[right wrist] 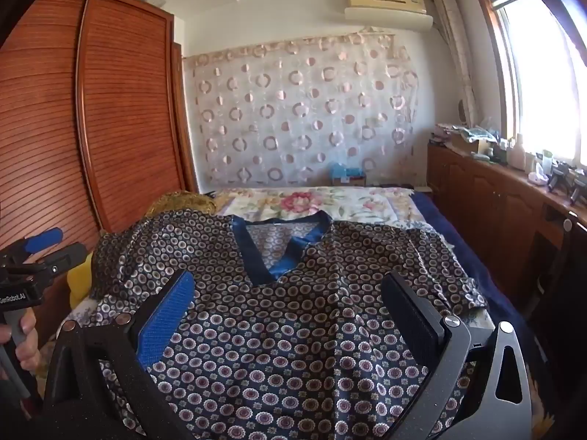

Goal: Fold small clothes

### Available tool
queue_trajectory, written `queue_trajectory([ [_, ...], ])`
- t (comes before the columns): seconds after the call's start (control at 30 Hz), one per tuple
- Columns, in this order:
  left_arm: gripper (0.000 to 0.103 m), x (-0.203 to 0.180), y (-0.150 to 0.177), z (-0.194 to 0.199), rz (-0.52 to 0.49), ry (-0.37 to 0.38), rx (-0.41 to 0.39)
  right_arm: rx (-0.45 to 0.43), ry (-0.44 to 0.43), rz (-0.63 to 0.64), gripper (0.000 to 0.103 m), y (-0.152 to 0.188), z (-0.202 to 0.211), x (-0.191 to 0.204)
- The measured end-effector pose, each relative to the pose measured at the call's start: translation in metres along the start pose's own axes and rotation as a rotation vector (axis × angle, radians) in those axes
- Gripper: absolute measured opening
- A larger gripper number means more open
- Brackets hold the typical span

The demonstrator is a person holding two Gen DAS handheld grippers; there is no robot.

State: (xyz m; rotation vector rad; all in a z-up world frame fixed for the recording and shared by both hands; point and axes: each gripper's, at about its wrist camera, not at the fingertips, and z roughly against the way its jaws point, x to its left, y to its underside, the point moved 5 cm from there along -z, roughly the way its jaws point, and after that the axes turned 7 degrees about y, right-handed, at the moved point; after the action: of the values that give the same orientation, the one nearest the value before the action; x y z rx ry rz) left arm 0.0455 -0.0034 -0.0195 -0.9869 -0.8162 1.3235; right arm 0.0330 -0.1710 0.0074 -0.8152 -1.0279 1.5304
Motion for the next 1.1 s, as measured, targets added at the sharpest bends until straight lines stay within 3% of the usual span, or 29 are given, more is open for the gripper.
queue_trajectory([
  [1.1, 0.103, 0.0019, -0.0043, 0.0089, -0.002, -0.004, -0.018, -0.005, -0.001, 0.01, 0.103, -0.0029, 0.0011, 0.0013],
])
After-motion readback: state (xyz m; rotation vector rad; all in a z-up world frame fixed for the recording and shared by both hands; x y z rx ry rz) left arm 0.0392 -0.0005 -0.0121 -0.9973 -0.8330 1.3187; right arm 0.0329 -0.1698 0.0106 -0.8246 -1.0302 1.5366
